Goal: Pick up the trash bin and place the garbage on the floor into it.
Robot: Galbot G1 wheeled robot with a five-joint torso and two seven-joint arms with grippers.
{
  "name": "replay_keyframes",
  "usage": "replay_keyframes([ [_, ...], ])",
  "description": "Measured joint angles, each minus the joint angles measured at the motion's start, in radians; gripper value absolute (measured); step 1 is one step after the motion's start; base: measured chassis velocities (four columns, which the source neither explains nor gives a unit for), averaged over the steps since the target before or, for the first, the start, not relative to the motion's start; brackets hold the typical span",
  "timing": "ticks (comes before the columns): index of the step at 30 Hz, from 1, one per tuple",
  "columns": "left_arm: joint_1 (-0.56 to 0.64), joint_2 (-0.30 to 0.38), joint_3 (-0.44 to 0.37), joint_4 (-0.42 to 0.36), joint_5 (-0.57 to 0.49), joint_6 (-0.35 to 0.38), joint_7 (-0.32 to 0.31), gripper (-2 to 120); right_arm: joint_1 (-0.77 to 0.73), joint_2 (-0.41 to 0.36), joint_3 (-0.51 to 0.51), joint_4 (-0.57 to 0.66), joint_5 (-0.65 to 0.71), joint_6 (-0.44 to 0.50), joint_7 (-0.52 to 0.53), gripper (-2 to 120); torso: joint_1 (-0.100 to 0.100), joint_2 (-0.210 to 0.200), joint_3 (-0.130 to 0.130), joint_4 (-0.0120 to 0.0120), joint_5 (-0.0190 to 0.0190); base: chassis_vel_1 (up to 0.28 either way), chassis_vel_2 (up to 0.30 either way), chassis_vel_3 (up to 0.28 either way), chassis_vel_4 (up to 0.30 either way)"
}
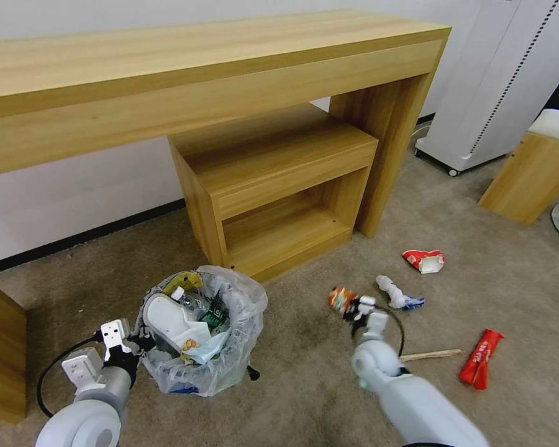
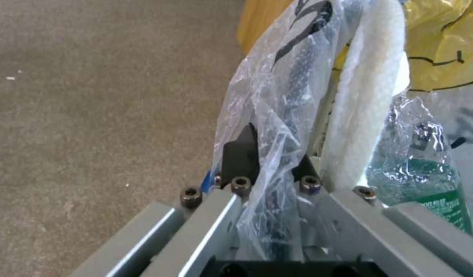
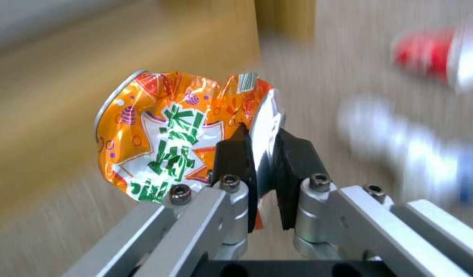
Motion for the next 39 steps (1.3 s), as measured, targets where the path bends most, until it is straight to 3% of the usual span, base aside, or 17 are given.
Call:
replay_keyframes([
  [1, 0.0, 0.0, 0.0, 0.0, 0.0, 0.0, 0.0, 1, 0.0, 0.0, 0.0, 0.0, 0.0, 0.0, 0.0, 7, 0.0, 0.0, 0.0, 0.0, 0.0, 0.0, 0.0, 0.0, 0.0],
  [4, 0.0, -0.002, 0.003, -0.005, 0.003, 0.0, 0.0, 1, 0.001, -0.09, 0.009, 0.147, 0.018, 0.114, -0.129, 7, 0.0, 0.0, 0.0, 0.0003, 0.0001, 0.0, 0.0, 0.0, 0.0],
  [12, 0.004, -0.002, 0.003, -0.026, 0.002, 0.002, -0.001, 1, 0.086, -0.201, -0.054, 0.383, 0.137, 0.218, -0.314, 7, 0.0, 0.0, 0.0, 0.0005, 0.0002, 0.0, 0.0, 0.0, 0.0],
  [14, 0.006, 0.001, 0.005, -0.039, -0.006, 0.009, -0.006, 1, 0.159, -0.249, -0.132, 0.44, 0.2, 0.259, -0.405, 7, 0.0, 0.0, 0.0, 0.0007, 0.0, 0.0, 0.0, 0.0, 0.0],
  [16, 0.005, 0.002, 0.006, -0.041, -0.007, 0.011, -0.007, 1, 0.173, -0.259, -0.152, 0.447, 0.211, 0.269, -0.423, 7, 0.0, 0.0, 0.0, 0.0006, 0.0001, 0.0, 0.0, 0.0, 0.0],
  [19, 0.003, 0.004, 0.012, -0.047, -0.01, 0.016, -0.01, 1, 0.268, -0.29, -0.298, 0.472, 0.247, 0.308, -0.509, 7, 0.0, 0.0, 0.0, 0.0004, 0.0002, 0.0, 0.0, 0.0, 0.0],
  [21, 0.003, 0.004, 0.012, -0.047, -0.01, 0.017, -0.01, 1, 0.276, -0.291, -0.313, 0.473, 0.248, 0.31, -0.514, 7, 0.0, 0.0, 0.0, 0.0004, 0.0002, 0.0, 0.0, 0.0, 0.0],
  [23, 0.001, 0.003, 0.013, -0.048, -0.009, 0.018, -0.011, 1, 0.321, -0.293, -0.42, 0.48, 0.256, 0.319, -0.533, 7, 0.0, 0.0, 0.0, 0.0005, 0.0, 0.0, 0.0, 0.0, 0.0],
  [24, 0.001, 0.003, 0.013, -0.048, -0.009, 0.018, -0.011, 1, 0.321, -0.293, -0.42, 0.48, 0.256, 0.319, -0.533, 7, 0.0, 0.0, 0.0, 0.0005, 0.0, 0.0, 0.0, 0.0, 0.0],
  [30, 0.0, -0.002, 0.012, -0.051, -0.009, 0.019, -0.012, 1, 0.376, -0.256, -0.654, 0.435, 0.231, 0.329, -0.526, 7, 0.0, 0.0, 0.0, 0.0005, 0.0001, 0.0, 0.0, 0.0, 0.0],
  [39, -0.005, -0.009, 0.008, -0.051, -0.011, 0.019, -0.012, 1, 0.415, -0.185, -0.826, 0.355, 0.207, 0.329, -0.461, 7, 0.0, 0.0, 0.0, 0.0004, 0.0, 0.0, 0.0, 0.0, 0.0],
])
